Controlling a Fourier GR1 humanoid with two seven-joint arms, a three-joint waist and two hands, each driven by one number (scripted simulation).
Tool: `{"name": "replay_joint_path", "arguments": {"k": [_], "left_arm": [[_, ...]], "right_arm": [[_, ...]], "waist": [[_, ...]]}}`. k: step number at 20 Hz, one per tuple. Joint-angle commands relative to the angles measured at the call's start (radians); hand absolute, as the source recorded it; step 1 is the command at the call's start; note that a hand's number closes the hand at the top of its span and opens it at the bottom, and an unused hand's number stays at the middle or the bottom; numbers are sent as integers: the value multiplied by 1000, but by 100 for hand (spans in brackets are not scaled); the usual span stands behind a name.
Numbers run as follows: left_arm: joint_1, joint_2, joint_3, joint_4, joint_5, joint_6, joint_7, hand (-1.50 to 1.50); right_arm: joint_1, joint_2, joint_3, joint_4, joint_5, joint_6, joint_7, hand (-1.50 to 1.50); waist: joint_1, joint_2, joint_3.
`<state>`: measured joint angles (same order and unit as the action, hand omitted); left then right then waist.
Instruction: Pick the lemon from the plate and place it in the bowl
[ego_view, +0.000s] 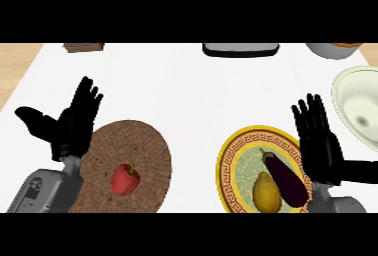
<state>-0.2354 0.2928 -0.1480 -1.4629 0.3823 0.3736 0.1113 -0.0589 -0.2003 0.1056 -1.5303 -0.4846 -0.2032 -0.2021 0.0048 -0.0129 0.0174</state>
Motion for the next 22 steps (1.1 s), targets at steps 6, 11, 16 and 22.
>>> {"name": "replay_joint_path", "arguments": {"k": [6, 11, 16, 22], "left_arm": [[-60, 167, 70, -32, -95, -69, -137, 0], [-6, 199, 124, -47, -42, -99, -120, 0], [14, 224, 170, -23, -24, -149, -164, 0], [41, 244, 200, -54, -15, -151, -163, 0]], "right_arm": [[-184, 41, 395, -210, 160, 171, 73, -150], [19, -32, 434, -262, 661, -246, -27, -150], [162, -86, 647, -445, 959, -333, 103, -150], [246, -305, 571, -704, 1203, -200, 466, -150]], "waist": [[63, -3, -24], [-27, -10, -22], [-35, 0, -21], [-54, -9, -25]]}}
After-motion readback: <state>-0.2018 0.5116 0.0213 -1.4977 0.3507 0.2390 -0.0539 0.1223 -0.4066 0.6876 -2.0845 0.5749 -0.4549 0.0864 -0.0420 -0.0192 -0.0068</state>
